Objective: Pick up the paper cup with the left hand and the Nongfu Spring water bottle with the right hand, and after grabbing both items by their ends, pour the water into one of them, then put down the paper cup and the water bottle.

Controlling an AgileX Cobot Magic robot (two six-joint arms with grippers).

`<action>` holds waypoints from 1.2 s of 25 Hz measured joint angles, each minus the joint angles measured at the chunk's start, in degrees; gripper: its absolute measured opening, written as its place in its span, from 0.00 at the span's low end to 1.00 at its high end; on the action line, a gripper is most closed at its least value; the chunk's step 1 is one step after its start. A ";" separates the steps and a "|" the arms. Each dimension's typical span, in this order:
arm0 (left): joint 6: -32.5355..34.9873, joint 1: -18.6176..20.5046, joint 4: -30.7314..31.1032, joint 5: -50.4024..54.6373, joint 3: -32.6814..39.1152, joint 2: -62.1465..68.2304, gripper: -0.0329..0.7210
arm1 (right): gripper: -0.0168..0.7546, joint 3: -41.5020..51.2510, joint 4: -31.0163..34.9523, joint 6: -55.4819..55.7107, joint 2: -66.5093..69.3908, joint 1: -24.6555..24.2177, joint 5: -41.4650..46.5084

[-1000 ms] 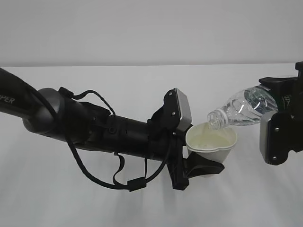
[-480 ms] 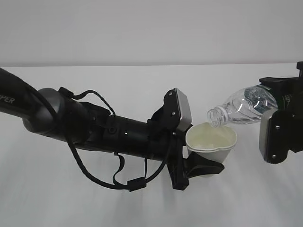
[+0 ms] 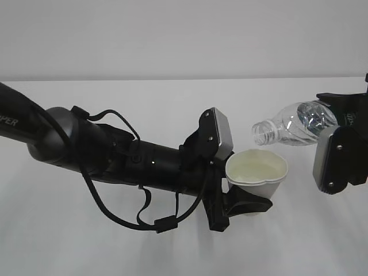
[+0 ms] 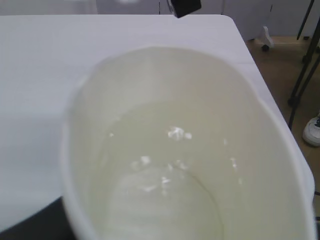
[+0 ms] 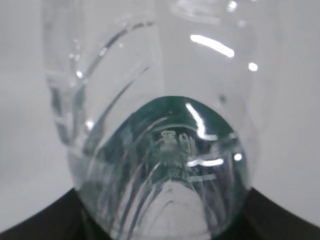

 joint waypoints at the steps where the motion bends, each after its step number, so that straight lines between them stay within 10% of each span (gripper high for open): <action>1: 0.00 0.00 0.00 0.00 0.00 0.00 0.61 | 0.53 0.00 0.00 1.05 0.00 0.00 -0.05; 30: 0.00 0.00 -2.02 0.35 0.00 0.00 0.61 | 0.53 0.00 5.67 30.73 0.00 0.00 -6.60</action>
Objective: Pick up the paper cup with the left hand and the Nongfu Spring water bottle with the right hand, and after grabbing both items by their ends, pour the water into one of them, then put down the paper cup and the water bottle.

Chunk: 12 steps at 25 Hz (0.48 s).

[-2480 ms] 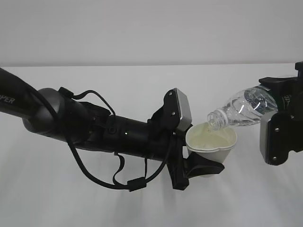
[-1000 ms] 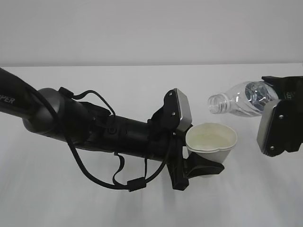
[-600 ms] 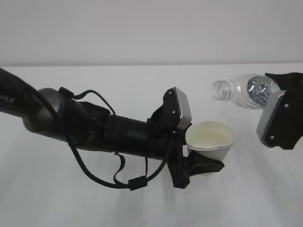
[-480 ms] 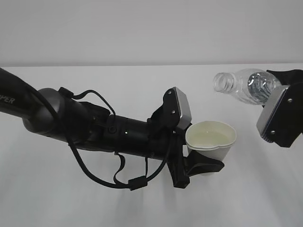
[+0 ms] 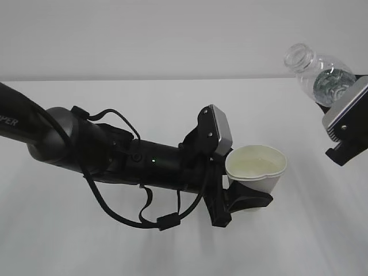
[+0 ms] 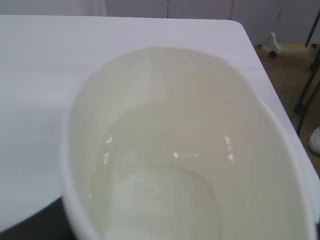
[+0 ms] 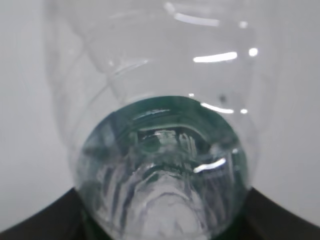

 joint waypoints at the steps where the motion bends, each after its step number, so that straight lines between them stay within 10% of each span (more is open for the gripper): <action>1: 0.00 0.00 -0.33 0.00 0.00 0.00 0.61 | 0.53 0.00 0.68 1.28 0.24 0.00 -1.01; 12: 0.00 0.00 -1.07 0.00 0.00 0.00 0.61 | 0.53 0.38 3.00 16.92 5.11 0.00 -11.99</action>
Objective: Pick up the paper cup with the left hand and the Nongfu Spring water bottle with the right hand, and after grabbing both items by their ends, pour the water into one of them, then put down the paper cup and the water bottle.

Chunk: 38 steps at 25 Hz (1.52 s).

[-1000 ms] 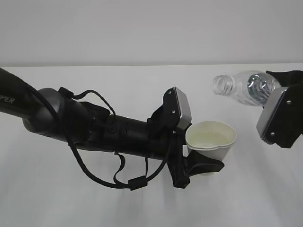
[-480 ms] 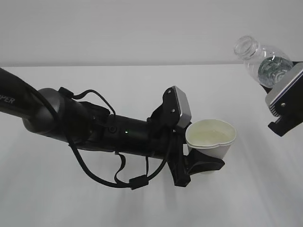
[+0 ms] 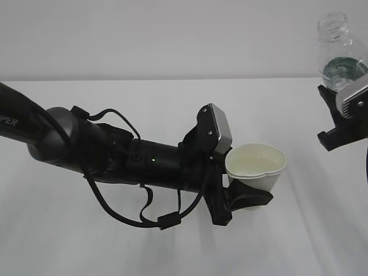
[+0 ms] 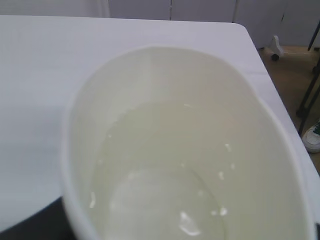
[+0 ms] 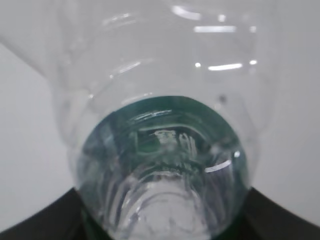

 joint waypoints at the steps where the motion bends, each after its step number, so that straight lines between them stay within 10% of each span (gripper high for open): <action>1: 0.00 0.00 0.00 0.00 0.00 0.00 0.61 | 0.53 0.39 0.33 2.17 0.53 0.00 -1.75; 38: 0.00 0.44 -0.12 0.00 0.00 0.00 0.61 | 0.53 1.51 2.26 32.23 16.21 0.00 -8.07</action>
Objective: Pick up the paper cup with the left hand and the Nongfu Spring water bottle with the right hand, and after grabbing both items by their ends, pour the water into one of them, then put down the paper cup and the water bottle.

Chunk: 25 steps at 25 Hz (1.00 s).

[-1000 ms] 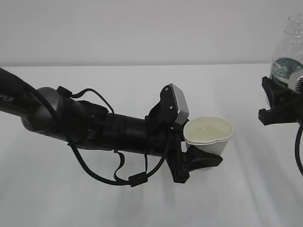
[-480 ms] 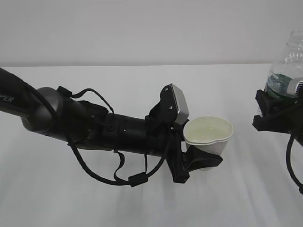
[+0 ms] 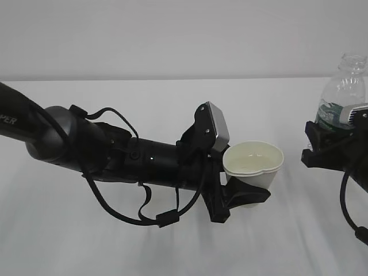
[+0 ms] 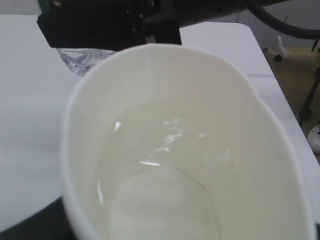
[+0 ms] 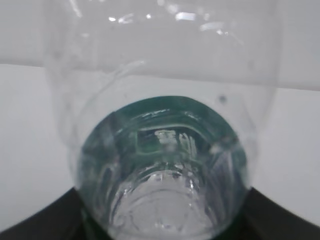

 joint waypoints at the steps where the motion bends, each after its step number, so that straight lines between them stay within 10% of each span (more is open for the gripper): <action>1: 0.00 0.00 0.00 0.00 0.00 0.00 0.61 | 0.53 -0.23 0.00 0.00 0.54 0.00 0.00; 25: 0.10 0.00 0.00 0.00 0.00 0.00 0.61 | 0.53 -9.94 0.00 2.36 15.12 0.00 -0.08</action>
